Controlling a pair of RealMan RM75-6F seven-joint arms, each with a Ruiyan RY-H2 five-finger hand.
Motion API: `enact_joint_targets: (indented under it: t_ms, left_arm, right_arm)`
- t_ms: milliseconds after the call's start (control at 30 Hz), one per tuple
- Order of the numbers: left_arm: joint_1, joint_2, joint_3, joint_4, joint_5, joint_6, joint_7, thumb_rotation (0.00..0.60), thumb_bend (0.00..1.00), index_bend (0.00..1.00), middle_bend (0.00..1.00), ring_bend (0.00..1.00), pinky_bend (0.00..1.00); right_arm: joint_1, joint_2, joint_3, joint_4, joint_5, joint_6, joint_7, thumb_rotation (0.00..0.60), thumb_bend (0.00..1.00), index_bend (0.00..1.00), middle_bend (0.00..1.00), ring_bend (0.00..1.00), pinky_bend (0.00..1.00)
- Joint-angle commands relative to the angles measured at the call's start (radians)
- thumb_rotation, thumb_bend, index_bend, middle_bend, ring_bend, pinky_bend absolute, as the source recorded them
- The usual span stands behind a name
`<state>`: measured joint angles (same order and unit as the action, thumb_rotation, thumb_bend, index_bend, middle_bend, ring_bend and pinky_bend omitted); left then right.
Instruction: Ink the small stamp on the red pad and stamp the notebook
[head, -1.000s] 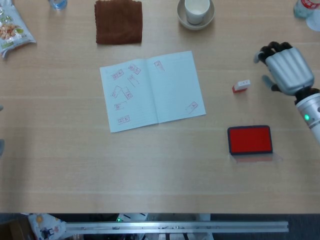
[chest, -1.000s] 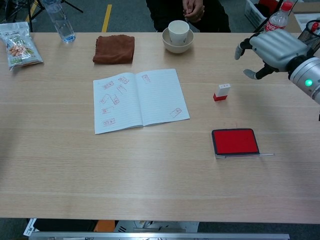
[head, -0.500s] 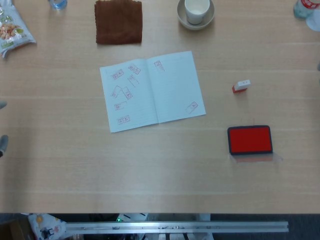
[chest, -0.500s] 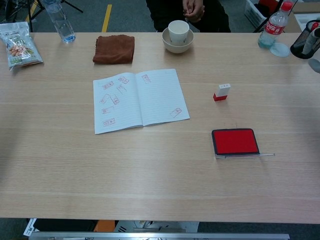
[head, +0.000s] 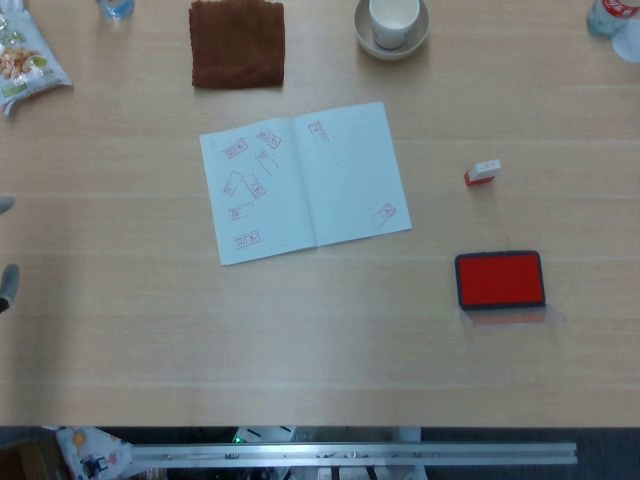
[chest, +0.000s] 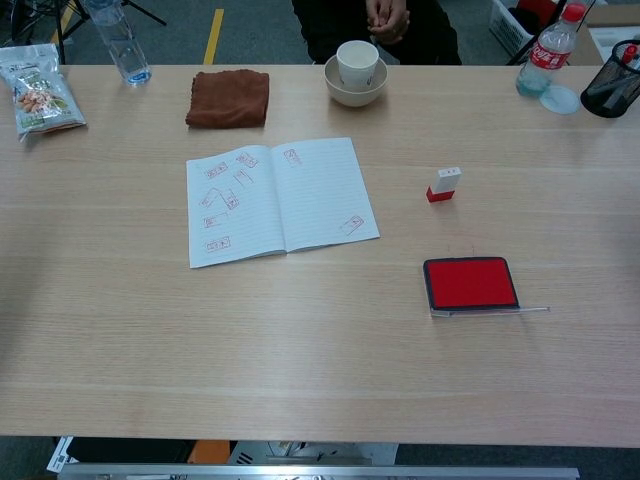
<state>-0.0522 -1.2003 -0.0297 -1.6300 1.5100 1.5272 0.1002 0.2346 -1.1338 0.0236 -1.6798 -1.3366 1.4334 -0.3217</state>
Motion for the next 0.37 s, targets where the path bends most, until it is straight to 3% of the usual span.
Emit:
enact_joint_targets:
  t_ms: [33, 367]
  left_arm:
    - [0.001, 0.0, -0.001, -0.001, 0.002, 0.003, -0.004, 0.6, 0.32, 0.19, 0.13, 0.15, 0.1]
    - [-0.004, 0.005, -0.002, -0.01, 0.001, -0.005, -0.006, 0.6, 0.32, 0.19, 0.13, 0.15, 0.1]
  right_arm:
    - [-0.013, 0.003, -0.006, -0.011, -0.012, 0.009, -0.006, 0.6, 0.35, 0.49, 0.41, 0.27, 0.31]
    - [-0.048, 0.003, -0.001, -0.035, -0.048, 0.041, -0.012, 0.6, 0.35, 0.49, 0.41, 0.27, 0.31]
